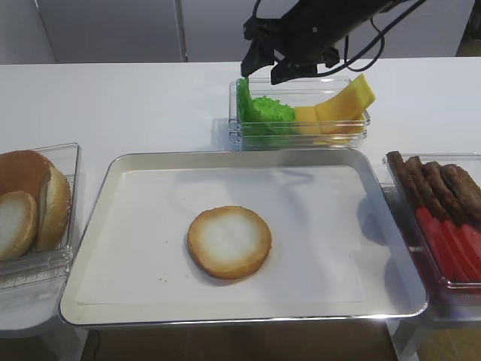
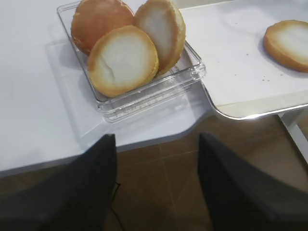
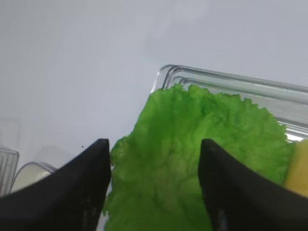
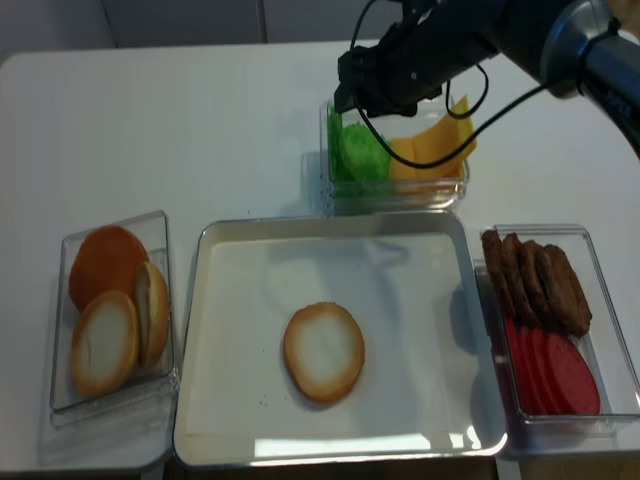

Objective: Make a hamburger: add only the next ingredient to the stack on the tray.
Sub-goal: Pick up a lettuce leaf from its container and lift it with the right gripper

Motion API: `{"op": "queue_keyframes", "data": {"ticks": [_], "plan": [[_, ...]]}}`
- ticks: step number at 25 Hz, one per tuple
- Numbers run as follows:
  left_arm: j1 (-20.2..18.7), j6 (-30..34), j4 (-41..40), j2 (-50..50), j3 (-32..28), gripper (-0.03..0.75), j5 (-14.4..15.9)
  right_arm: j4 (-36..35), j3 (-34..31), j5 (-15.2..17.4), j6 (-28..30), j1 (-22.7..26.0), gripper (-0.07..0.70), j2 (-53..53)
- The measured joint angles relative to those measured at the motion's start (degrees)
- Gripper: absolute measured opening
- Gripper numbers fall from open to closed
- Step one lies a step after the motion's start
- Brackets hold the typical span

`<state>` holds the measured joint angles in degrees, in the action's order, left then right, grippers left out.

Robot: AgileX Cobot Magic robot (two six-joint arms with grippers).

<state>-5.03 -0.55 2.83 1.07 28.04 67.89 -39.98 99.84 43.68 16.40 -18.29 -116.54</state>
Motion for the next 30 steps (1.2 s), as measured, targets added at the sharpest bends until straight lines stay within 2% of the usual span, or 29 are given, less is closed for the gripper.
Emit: {"op": "queue_keyframes", "data": {"ticks": [5, 10, 14, 21, 30], "plan": [[0.0, 0.0, 0.0, 0.0, 0.0, 0.402, 0.0, -3.74, 0.09, 0.0, 2.4, 0.0, 0.445, -2.01], [0.0, 0.0, 0.0, 0.0, 0.0, 0.402, 0.0, -7.57, 0.09, 0.57, 6.96, 0.0, 0.369, -2.15], [0.0, 0.0, 0.0, 0.0, 0.0, 0.402, 0.0, -10.02, 0.09, 0.8, 9.62, 0.0, 0.355, -2.15], [0.0, 0.0, 0.0, 0.0, 0.0, 0.402, 0.0, -9.1, 0.09, -0.82, 9.96, 0.0, 0.346, -2.15], [0.0, 0.0, 0.0, 0.0, 0.0, 0.402, 0.0, -8.46, 0.13, -0.95, 8.52, 0.0, 0.26, -3.71]]}}
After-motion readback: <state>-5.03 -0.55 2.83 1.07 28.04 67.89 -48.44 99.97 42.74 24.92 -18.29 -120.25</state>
